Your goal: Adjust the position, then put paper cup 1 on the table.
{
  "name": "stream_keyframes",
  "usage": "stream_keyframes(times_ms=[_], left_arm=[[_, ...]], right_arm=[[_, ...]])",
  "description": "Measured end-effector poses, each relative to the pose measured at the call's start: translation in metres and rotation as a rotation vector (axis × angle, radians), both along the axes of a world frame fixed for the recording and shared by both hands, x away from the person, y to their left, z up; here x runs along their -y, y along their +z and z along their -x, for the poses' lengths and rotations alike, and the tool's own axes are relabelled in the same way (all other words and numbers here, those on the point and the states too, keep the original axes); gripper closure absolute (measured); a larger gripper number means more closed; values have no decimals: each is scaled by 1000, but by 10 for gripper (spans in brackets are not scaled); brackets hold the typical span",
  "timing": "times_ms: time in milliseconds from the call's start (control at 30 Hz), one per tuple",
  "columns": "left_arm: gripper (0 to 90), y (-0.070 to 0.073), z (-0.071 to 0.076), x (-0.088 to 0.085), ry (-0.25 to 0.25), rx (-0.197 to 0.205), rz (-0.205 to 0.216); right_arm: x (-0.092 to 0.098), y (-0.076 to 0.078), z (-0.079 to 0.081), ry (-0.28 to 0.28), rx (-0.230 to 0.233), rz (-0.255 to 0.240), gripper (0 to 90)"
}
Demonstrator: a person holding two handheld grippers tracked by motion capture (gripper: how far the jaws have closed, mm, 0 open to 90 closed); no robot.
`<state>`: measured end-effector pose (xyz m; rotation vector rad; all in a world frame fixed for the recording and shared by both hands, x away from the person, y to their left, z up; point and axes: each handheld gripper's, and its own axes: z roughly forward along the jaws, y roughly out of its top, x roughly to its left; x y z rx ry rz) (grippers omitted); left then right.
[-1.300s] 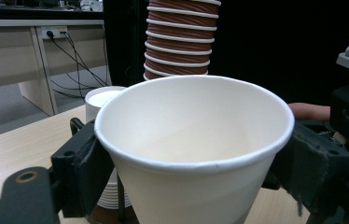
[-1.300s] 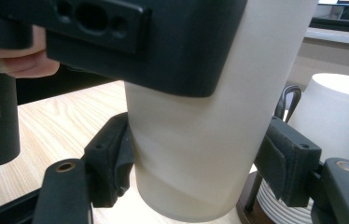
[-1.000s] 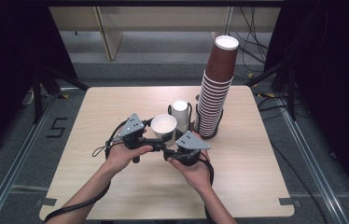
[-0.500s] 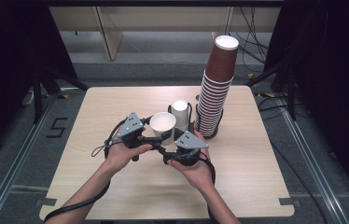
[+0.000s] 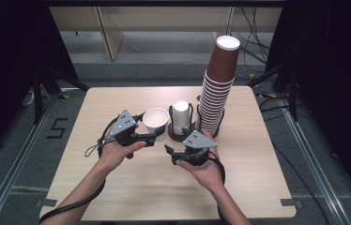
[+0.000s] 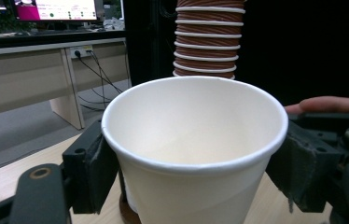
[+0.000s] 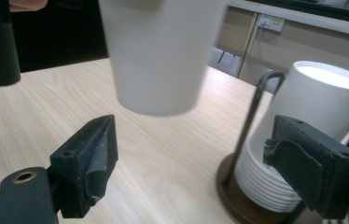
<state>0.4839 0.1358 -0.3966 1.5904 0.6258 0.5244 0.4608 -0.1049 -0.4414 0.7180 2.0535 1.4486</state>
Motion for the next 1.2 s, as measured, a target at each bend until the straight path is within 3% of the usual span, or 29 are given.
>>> stream_keyframes(times_ms=[33,133,367,400,533,567,667,733,767,967,1067,1167,1200], left_arm=[[229,0,-1,-2,8,4,-2],[230,-1,-2,-8,34,6,-8],[232,-7,-8,-24,101,17,-16],[232,-8,-9,-26,112,15,-16],[232,-11,-11,-33,151,22,-30],[233,-12,-11,-34,159,22,-31],[232,-14,-11,-38,177,23,-29],[232,-15,-11,-41,187,21,-28],[232,-15,-12,-42,192,24,-30],[232,-19,-14,-50,226,30,-28],[232,-23,-17,-54,257,30,-30],[231,-28,-21,-59,292,27,-36],[232,-29,-23,-61,306,26,-39]], right_arm=[[2,2,1,-7,-18,7,168],[14,7,-1,-18,19,34,172],[42,8,9,-63,6,24,180],[46,9,10,-65,26,32,180],[59,7,18,-91,14,5,183],[63,7,20,-101,35,21,183],[72,5,26,-123,10,10,185],[76,4,29,-136,6,5,185],[79,4,29,-136,26,13,185],[90,-1,34,-161,1,-3,187],[94,-6,37,-165,6,-2,188],[98,-11,40,-180,-21,-21,192],[100,-12,40,-184,-8,-13,193]])
